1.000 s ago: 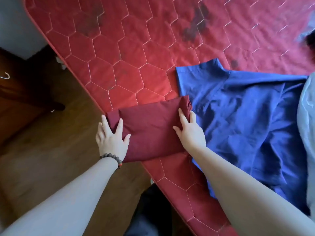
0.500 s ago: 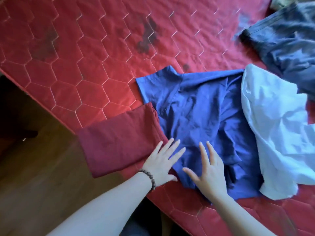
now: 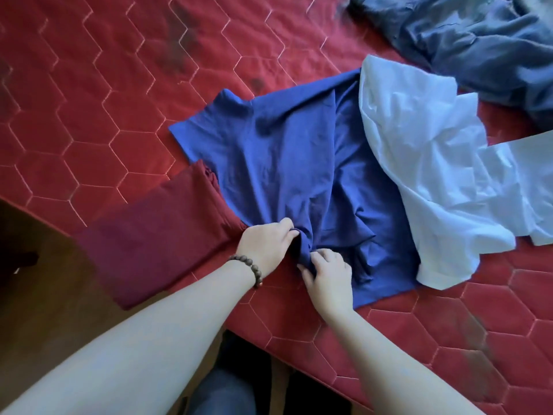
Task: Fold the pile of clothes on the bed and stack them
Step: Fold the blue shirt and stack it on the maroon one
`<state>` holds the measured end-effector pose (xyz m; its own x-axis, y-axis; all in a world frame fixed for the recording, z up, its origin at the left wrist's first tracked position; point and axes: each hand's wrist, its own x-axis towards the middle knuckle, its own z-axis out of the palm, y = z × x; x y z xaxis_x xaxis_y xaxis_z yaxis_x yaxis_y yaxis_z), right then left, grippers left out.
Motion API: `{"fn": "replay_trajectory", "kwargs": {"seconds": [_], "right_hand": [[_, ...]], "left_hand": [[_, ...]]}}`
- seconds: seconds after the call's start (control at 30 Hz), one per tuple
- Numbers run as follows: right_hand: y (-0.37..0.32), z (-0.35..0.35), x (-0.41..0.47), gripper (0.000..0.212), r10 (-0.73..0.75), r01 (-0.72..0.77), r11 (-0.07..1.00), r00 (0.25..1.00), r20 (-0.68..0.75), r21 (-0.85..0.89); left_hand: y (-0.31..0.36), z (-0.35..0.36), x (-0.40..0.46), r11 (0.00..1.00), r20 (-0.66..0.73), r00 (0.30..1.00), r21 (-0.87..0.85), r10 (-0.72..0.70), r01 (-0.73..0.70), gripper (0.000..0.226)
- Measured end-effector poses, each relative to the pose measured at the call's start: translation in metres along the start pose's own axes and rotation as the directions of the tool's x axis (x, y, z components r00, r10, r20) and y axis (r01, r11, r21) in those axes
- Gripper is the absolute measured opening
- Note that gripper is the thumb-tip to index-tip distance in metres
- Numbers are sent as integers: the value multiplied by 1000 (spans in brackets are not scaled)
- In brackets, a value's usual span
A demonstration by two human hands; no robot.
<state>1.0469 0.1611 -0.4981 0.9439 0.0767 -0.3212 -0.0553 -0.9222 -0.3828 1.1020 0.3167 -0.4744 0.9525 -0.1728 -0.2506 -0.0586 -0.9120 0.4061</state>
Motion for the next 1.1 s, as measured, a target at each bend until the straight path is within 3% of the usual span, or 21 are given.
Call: {"fn": "replay_trajectory", "kwargs": {"seconds": [0.17,0.33,0.43,0.57,0.73,0.93,1.1], "right_hand": [[-2,-73,16,24,189,-142,888,980,-66,437],[-11,-200,39,18,157,3,861,950,-272,509],[-26,-277,49,9,81,107,870,932,-355,481],[-60,-404,36,20,-23,267,860,872,-489,436],[-104,-560,-11,20,-144,417,860,754,-641,296],[-133,-727,-81,23,-212,463,884,526,-824,68],[-141,-804,-129,20,-301,410,904,417,-858,-119]], "left_hand": [[42,-45,26,993,-115,993,-116,9,-22,33],[93,-138,55,974,-283,949,-135,139,-182,37],[122,-202,70,956,-360,912,-138,197,-260,46],[173,-320,73,897,-407,843,-112,352,-428,46],[253,-468,58,794,-496,724,-107,479,-599,31],[354,-597,14,661,-560,579,-73,592,-747,56],[401,-647,-15,611,-482,535,-1,694,-792,47]]}}
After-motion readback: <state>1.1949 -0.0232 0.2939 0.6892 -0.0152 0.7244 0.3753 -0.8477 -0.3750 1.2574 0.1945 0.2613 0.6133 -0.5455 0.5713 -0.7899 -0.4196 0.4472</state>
